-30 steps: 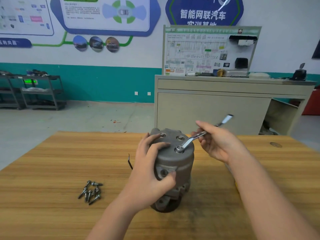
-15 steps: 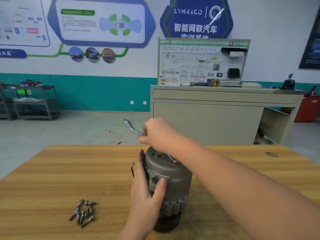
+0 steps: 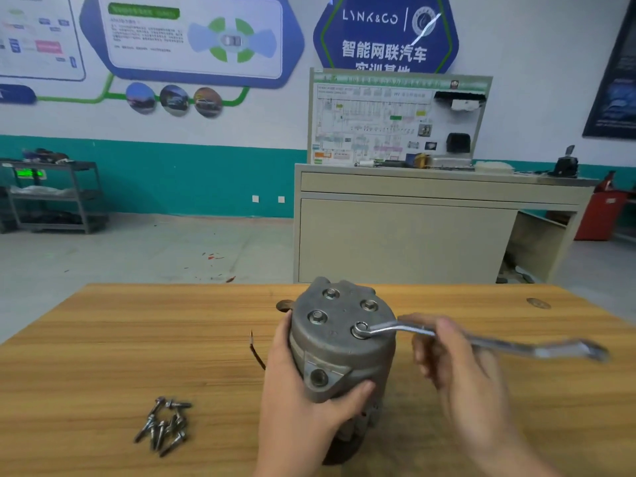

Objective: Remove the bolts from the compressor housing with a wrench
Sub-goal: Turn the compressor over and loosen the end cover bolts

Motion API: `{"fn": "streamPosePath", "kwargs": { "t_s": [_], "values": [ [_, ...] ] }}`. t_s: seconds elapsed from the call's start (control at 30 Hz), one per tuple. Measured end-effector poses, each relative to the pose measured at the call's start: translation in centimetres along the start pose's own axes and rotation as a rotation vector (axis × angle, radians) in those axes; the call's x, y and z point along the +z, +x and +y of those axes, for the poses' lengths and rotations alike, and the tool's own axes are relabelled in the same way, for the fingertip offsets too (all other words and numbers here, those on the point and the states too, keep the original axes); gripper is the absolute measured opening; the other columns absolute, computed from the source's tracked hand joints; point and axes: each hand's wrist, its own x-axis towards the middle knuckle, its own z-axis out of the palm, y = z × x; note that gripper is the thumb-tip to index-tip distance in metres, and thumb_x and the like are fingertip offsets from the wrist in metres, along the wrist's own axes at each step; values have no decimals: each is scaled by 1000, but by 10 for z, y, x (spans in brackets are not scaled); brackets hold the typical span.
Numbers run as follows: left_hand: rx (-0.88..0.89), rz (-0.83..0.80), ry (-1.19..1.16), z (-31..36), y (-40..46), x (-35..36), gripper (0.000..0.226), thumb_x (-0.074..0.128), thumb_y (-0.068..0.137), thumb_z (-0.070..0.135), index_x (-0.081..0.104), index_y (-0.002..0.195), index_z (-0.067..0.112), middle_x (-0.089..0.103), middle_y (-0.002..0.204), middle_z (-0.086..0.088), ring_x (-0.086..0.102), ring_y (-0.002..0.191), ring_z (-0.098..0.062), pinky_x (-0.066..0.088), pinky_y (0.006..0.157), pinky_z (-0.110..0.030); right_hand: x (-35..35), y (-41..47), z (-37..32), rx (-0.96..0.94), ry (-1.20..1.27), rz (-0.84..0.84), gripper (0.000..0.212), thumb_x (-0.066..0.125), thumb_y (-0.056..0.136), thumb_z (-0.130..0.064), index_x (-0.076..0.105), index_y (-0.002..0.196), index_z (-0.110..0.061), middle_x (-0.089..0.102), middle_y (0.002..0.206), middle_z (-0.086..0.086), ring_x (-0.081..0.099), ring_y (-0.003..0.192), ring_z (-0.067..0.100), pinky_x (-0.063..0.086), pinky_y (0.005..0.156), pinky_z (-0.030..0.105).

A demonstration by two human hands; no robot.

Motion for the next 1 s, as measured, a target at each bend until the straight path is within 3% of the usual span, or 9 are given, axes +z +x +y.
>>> {"fn": "streamPosePath", "kwargs": {
  "t_s": [0.13, 0.23, 0.37, 0.47, 0.6, 0.7, 0.8, 0.93, 1.0],
  "values": [
    [19, -24, -51, 3, 2, -2, 105, 85, 35, 63, 28, 123, 68, 52, 128, 30, 50, 117, 9, 41, 89, -17, -3, 44, -17, 542, 448, -66, 12, 61, 72, -17, 58, 66, -7, 38, 44, 2, 28, 29, 7, 19, 28, 11],
    [28, -81, -125, 7, 6, -12, 100, 87, 40, 55, 33, 124, 64, 53, 129, 26, 52, 118, 5, 42, 91, -11, 2, 61, -23, 612, 395, -256, 19, 66, 69, -20, 59, 56, -10, 40, 42, 2, 29, 26, 4, 17, 27, 9],
    [38, -170, -86, 0, 9, -25, 107, 86, 45, 58, 35, 137, 41, 51, 135, 20, 48, 126, -2, 43, 102, -27, 9, 71, -33, 420, 520, -231, 29, 69, 63, -14, 41, 60, -14, 40, 38, -2, 30, 24, 0, 17, 26, 7],
    [2, -141, 50, -3, 10, -25, 122, 79, 38, 75, 31, 143, 36, 39, 130, 34, 42, 125, 4, 41, 103, -39, 7, 61, -43, 179, 576, -73, 34, 66, 71, -13, 38, 53, -19, 40, 36, -1, 29, 23, 3, 19, 28, 7],
    [-19, -63, 196, -5, 5, -20, 133, 74, 33, 76, 21, 147, 35, 30, 119, 30, 43, 114, -2, 42, 96, -31, 11, 14, -29, -175, -71, 225, 48, 68, 84, -8, 36, 49, -17, 46, 38, 8, 37, 27, 14, 30, 35, 14],
    [16, 26, 214, -4, -2, -8, 120, 69, 37, 65, 31, 143, 24, 35, 120, 9, 33, 117, -6, 32, 95, -25, 17, -7, -15, -323, -167, 353, 46, 69, 86, -17, 36, 54, -14, 53, 45, 8, 44, 31, 11, 35, 37, 13],
    [-45, 28, 113, 0, -7, 2, 117, 75, 35, 64, 24, 137, 38, 29, 139, 9, 26, 128, 9, 30, 100, -21, 24, -10, -10, -401, -185, 379, 40, 62, 81, -36, 39, 55, -17, 54, 48, 6, 45, 34, 9, 37, 41, 13],
    [-80, -2, 27, -3, -7, 3, 118, 88, 34, 58, 17, 128, 62, 39, 138, 25, 42, 129, 1, 42, 105, -36, 33, -15, -5, -459, -361, 419, 40, 60, 85, -46, 39, 58, -24, 45, 49, 4, 38, 39, 11, 34, 42, 23],
    [-77, -37, 10, -5, -5, 1, 122, 91, 33, 56, 14, 127, 68, 39, 138, 25, 41, 130, -2, 42, 106, -39, 36, -20, -6, -497, -475, 392, 39, 57, 88, -47, 36, 61, -28, 37, 54, -2, 30, 45, 4, 28, 44, 16]
  ]
}}
